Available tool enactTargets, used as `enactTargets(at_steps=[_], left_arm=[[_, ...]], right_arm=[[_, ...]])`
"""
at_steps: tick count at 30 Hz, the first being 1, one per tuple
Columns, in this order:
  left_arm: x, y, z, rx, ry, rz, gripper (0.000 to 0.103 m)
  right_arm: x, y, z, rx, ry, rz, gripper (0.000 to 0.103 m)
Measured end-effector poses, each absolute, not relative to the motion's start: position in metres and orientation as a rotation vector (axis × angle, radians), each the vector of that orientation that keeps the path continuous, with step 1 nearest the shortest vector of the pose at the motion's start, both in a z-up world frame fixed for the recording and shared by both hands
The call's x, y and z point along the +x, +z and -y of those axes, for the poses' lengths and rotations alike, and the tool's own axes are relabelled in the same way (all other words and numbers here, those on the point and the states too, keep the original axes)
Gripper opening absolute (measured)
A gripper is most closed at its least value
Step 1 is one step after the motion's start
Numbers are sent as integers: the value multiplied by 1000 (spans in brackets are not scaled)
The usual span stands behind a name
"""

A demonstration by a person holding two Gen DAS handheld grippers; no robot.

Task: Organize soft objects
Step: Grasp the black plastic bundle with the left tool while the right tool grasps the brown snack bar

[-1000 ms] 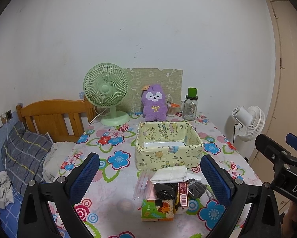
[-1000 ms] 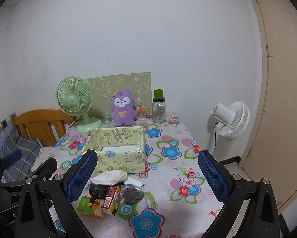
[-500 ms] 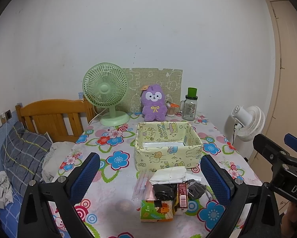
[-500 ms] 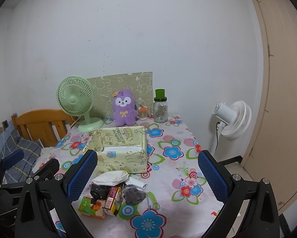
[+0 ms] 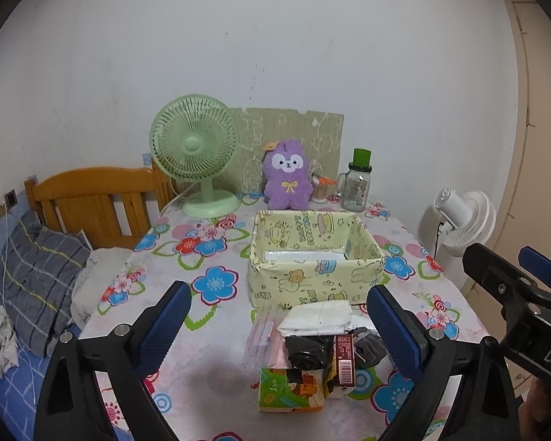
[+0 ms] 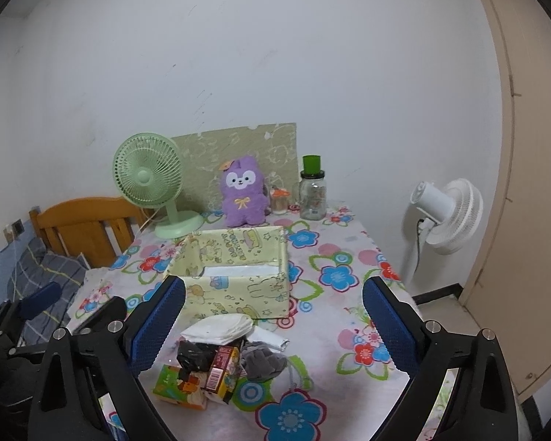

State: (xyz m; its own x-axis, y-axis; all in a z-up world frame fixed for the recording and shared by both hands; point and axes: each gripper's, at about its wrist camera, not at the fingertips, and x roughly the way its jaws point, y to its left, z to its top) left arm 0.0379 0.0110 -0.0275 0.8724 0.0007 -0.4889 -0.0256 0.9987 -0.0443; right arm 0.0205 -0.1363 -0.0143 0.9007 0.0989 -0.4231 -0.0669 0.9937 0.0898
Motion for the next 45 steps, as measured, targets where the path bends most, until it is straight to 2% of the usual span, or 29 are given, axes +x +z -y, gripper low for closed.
enactTargets(at_steps=[20, 29, 38, 44, 45], left_arm=[[84, -108, -7, -37, -27, -677, 93], [95, -135, -7, -25, -39, -735, 92], [100, -148, -6, -32, -65, -766, 90], [102, -156, 0, -23, -86, -791, 89], [102, -156, 0, -23, -86, -788, 88]], right_arm=[[74, -86, 113, 72, 150, -581, 98], [92, -121, 96, 55, 173, -680, 93], [107, -146, 86, 58, 190, -775, 77], [113, -158, 82, 67, 198, -830, 54], [113, -158, 81, 65, 196, -831, 46]])
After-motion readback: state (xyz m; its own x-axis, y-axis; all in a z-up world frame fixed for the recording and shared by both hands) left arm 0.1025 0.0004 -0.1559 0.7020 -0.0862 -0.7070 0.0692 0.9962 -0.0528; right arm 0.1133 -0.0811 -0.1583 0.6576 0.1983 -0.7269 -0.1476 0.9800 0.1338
